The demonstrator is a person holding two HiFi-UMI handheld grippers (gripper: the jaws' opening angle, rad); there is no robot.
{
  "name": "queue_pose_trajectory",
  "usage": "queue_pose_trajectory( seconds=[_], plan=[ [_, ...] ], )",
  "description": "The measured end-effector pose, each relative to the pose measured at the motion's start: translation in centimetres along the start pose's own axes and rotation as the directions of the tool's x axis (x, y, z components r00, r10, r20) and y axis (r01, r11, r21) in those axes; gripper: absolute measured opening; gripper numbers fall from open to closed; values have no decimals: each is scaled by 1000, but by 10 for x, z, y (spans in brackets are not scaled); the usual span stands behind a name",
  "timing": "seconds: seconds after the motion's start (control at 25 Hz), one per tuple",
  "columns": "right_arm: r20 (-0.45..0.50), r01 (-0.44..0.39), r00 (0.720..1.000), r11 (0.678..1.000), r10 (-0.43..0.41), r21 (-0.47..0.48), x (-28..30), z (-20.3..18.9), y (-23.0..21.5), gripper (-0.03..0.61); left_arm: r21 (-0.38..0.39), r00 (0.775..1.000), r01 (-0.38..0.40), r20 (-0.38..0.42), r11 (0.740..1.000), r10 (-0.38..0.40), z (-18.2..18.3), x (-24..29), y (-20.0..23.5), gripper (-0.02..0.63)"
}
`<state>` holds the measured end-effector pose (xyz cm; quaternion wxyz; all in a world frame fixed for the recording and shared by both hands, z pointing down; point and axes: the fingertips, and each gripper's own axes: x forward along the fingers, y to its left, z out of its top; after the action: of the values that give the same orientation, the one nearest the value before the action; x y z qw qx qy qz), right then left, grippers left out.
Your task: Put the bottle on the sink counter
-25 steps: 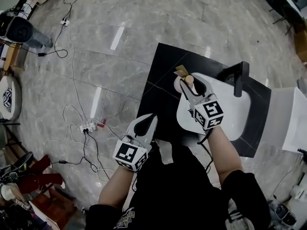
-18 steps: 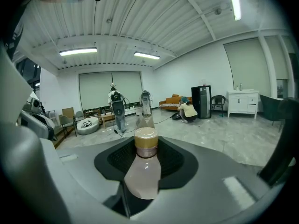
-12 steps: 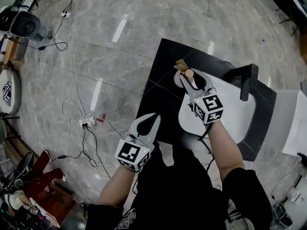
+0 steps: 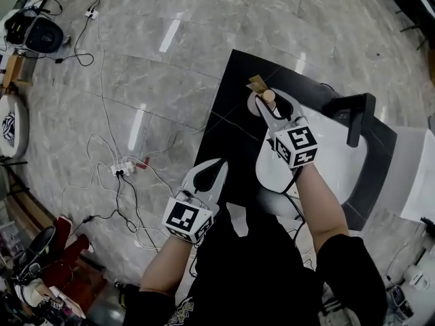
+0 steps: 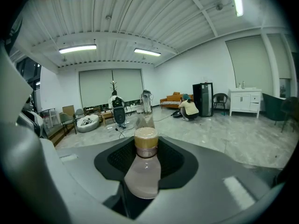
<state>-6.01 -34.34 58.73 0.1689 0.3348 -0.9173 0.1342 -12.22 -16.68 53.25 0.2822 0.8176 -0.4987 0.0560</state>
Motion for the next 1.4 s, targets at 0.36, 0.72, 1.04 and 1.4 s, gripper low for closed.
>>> queue_pose_trajectory(
  seconds=[0.36,0.72,1.04,1.4],
  plan=[
    [6,-5,1000,1000,6,-21,15,-3,0,166,-18,1000,-9,-2,1000,9,-8,0,7,0],
    [16,0,1000,1000,0,-27,18,-7,-1,167,-22,1000,10,-21,1000,-10,-17,1,0,0],
    [24,3,1000,999,-2,-42,22,-8,1,167,-25,999,26,-33,999,-27,-19,0,1,0],
    [17,9,1000,999,-8,-54,29,-15,-1,175,-8,999,29,-32,1000,-30,-21,-5,2,0]
  ],
)
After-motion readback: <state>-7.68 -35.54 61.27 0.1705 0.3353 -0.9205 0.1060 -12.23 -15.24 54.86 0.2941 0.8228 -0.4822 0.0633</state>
